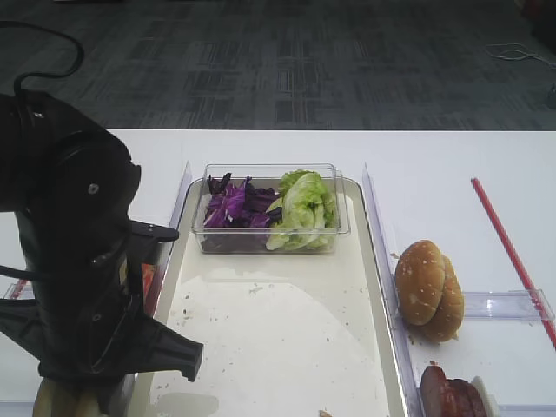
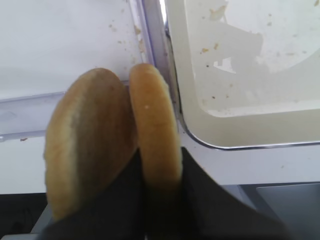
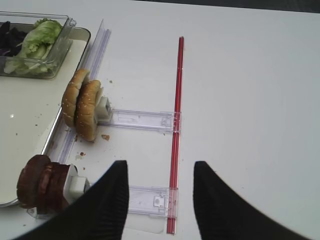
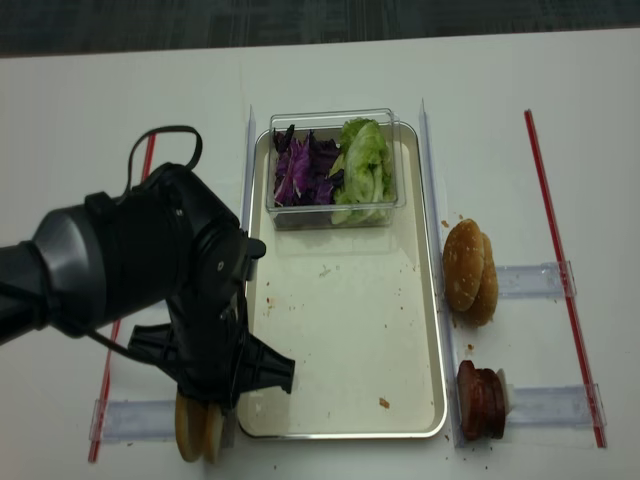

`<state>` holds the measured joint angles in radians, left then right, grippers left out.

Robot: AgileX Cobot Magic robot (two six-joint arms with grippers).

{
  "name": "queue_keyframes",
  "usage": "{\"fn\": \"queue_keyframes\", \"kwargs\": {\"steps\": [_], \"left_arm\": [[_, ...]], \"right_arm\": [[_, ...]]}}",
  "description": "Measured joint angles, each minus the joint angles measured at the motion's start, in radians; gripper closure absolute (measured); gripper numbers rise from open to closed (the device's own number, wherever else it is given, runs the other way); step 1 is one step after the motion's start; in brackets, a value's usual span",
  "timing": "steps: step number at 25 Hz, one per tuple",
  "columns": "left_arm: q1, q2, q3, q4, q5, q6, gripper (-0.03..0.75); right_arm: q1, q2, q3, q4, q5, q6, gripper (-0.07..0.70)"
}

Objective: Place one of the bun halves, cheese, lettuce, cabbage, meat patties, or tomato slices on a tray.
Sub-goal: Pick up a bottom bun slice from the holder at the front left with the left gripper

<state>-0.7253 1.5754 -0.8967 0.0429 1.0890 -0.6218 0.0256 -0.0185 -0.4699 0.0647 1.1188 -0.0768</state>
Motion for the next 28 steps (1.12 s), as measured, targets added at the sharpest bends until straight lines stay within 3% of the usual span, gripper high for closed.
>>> {"fn": "queue_keyframes", "kwargs": {"steps": [20, 28], "left_arm": [[0.000, -0.002, 0.000, 0.030, 0.065, -0.012, 0.614], [0.000, -0.110, -0.039, 0.030, 0.111, -0.014, 0.616]], "right_arm": [[0.000, 0.000, 0.000, 0.000, 0.000, 0.000, 0.307], [0.000, 0.000, 0.000, 0.000, 0.000, 0.000, 0.307]]}}
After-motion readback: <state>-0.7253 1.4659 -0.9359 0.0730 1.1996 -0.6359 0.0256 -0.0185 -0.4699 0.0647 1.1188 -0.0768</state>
